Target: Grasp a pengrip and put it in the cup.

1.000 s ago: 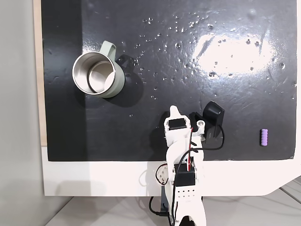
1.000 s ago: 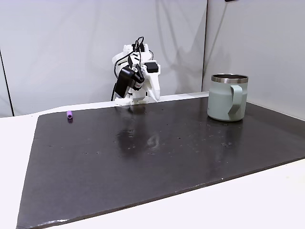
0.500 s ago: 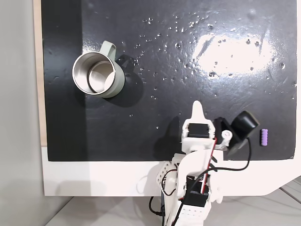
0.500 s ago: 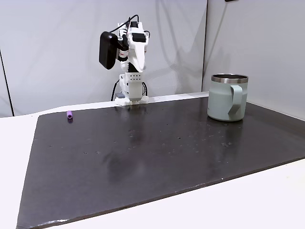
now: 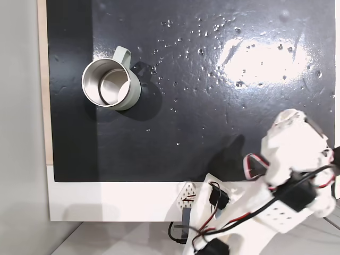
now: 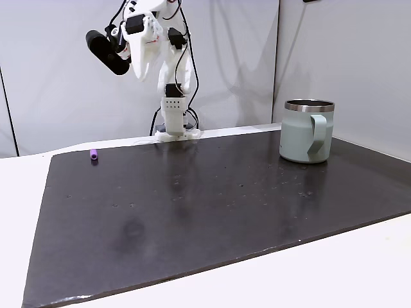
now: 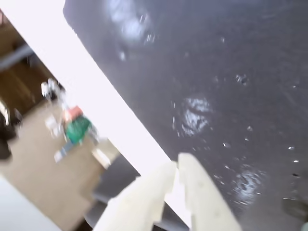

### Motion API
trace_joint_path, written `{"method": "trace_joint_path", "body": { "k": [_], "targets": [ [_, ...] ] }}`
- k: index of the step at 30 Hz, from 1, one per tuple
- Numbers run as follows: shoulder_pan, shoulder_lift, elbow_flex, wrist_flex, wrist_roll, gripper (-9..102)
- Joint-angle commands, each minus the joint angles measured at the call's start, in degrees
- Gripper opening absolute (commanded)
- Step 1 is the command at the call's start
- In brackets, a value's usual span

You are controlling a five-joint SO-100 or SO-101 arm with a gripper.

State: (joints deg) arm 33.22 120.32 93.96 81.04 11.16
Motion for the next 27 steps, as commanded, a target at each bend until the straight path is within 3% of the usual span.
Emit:
{"method": "trace_joint_path", "body": {
  "k": [1, 14, 21, 27],
  "targets": [
    [3.60, -6.86, -10.28, 4.04, 5.27, 0],
    [11.34, -12.04, -14.94, 14.41, 21.36, 1],
    [17.14, -17.40, -17.31, 15.73, 22.76, 2],
    [23.12, -21.62, -13.62, 16.79, 22.59, 9]
  ]
}}
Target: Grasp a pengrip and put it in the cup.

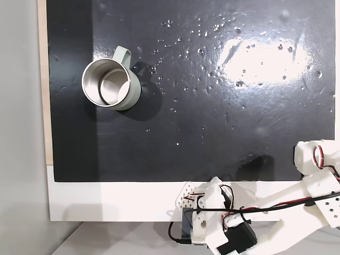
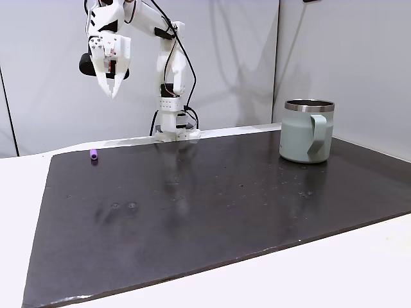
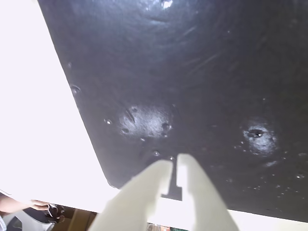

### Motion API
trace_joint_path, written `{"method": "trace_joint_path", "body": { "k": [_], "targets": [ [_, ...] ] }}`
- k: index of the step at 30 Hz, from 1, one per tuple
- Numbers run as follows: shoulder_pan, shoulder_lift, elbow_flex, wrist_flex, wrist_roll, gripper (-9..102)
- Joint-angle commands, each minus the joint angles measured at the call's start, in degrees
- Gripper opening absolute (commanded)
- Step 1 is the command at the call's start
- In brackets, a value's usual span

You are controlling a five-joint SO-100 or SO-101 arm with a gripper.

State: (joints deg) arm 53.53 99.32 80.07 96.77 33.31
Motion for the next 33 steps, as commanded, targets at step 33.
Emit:
{"method": "trace_joint_path", "body": {
  "k": [33],
  "targets": [
    [13.80, -29.18, 3.52, -15.64, -16.61, 27]
  ]
}}
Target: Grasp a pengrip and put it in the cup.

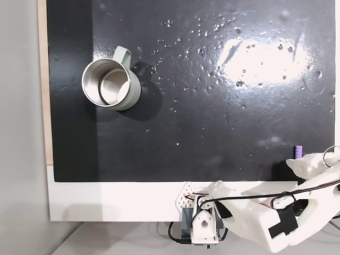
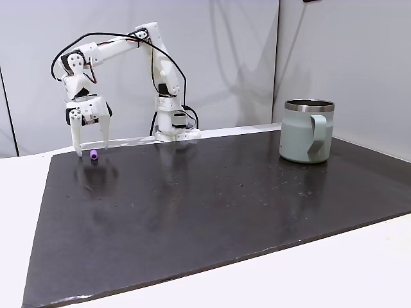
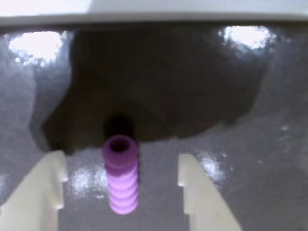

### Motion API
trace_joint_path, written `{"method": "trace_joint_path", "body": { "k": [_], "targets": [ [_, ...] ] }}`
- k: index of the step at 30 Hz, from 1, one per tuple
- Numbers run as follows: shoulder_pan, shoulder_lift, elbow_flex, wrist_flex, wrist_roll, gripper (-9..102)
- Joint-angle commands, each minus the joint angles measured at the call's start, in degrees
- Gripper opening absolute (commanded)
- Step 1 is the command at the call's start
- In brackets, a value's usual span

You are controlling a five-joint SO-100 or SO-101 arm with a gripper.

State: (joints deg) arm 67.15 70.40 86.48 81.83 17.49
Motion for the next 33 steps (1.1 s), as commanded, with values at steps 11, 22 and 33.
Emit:
{"method": "trace_joint_path", "body": {
  "k": [11, 22, 33],
  "targets": [
    [0.62, -4.31, -6.42, -1.93, -0.79, 18],
    [0.88, -4.83, -7.21, -1.85, -0.88, 2],
    [-1.23, -0.09, -7.21, 1.41, -0.79, 0]
  ]
}}
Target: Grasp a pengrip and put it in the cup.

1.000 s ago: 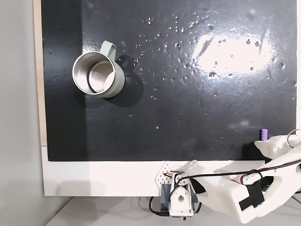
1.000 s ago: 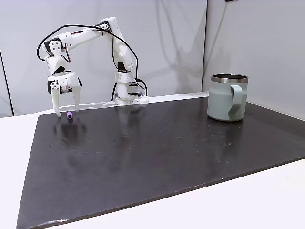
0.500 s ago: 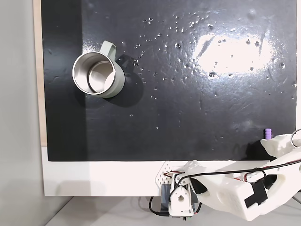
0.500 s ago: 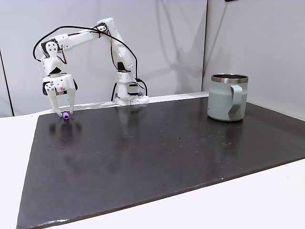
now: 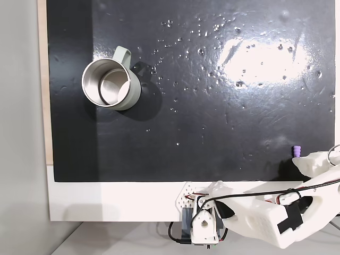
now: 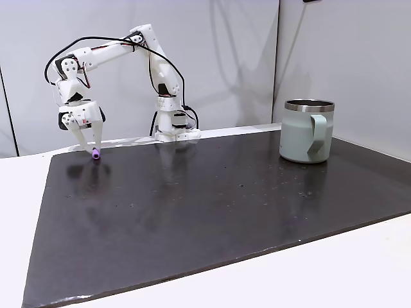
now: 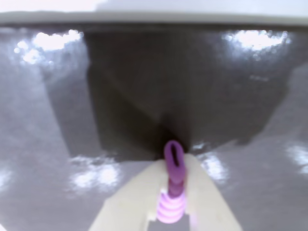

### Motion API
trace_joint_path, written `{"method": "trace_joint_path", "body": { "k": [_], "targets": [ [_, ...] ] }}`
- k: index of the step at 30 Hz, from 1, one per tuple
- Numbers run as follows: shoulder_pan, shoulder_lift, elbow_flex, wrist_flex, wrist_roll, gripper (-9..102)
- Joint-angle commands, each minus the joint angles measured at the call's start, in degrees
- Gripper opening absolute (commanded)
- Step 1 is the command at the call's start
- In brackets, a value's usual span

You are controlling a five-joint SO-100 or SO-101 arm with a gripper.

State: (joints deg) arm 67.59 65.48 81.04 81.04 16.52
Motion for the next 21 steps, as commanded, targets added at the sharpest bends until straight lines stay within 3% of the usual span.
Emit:
{"method": "trace_joint_path", "body": {
  "k": [1, 12, 21],
  "targets": [
    [-2.46, 5.98, -1.76, 2.99, 0.35, 0],
    [-12.48, 23.38, -2.11, 12.74, 6.77, 0],
    [-31.11, 38.94, -2.11, 17.75, 8.70, 0]
  ]
}}
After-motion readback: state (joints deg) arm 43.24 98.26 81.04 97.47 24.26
